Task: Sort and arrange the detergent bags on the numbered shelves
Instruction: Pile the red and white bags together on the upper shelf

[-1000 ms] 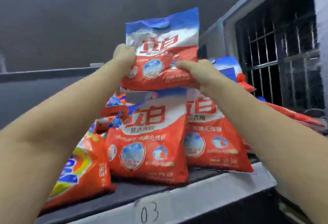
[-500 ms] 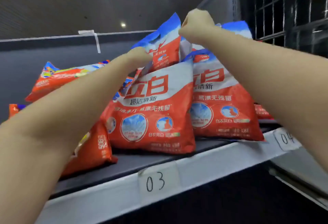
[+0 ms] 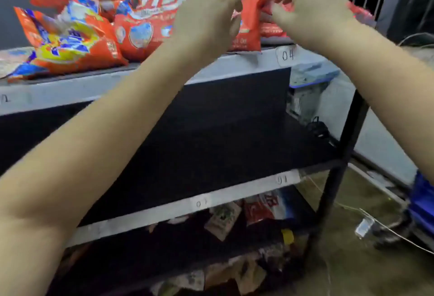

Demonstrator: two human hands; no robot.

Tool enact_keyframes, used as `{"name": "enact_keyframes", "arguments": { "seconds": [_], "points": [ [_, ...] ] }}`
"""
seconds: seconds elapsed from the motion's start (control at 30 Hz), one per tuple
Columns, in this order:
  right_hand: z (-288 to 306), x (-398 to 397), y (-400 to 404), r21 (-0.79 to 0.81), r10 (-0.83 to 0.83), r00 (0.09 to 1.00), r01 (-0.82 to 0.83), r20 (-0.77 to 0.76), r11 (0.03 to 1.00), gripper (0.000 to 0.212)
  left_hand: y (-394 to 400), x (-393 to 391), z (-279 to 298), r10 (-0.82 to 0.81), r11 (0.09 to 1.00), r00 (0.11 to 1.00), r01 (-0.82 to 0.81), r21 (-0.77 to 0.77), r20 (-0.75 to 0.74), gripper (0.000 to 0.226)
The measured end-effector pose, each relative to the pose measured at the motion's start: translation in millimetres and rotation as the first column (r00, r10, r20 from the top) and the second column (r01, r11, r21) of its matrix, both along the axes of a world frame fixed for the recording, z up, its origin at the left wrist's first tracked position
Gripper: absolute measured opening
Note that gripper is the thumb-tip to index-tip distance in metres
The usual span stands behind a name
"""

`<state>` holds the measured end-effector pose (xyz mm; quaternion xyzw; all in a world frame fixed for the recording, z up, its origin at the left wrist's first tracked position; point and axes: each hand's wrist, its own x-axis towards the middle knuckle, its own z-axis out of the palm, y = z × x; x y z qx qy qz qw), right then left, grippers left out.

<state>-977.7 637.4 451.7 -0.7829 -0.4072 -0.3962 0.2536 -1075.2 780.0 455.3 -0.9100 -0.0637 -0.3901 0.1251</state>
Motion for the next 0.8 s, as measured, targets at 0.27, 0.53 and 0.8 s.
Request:
{"name": "enact_keyframes", "arguments": {
  "seconds": [0.27, 0.53, 0.8],
  "points": [
    [-179, -39, -106, -0.163, -0.025, 0.95, -0.028, -0.311, 0.986, 0.028, -84, -35, -183, -0.227, 0.951, 0.959, 0.181, -0.249, -0.17, 0.03],
    [-364, -19, -148, -0.384, -0.274, 0.654, -0.026, -0.705, 0.923, 0.029, -97, -3, -381, -0.275, 0.905, 0.767, 0.002, -0.426, -0.58, 0.03],
    [-548, 46, -78, -0.387, -0.346, 0.261, -0.126, -0.901, 0.913, 0.033, -29, 99, -533, -0.207, 0.751, 0.576, -0.425, -0.505, -0.791, 0.03]
  ]
}}
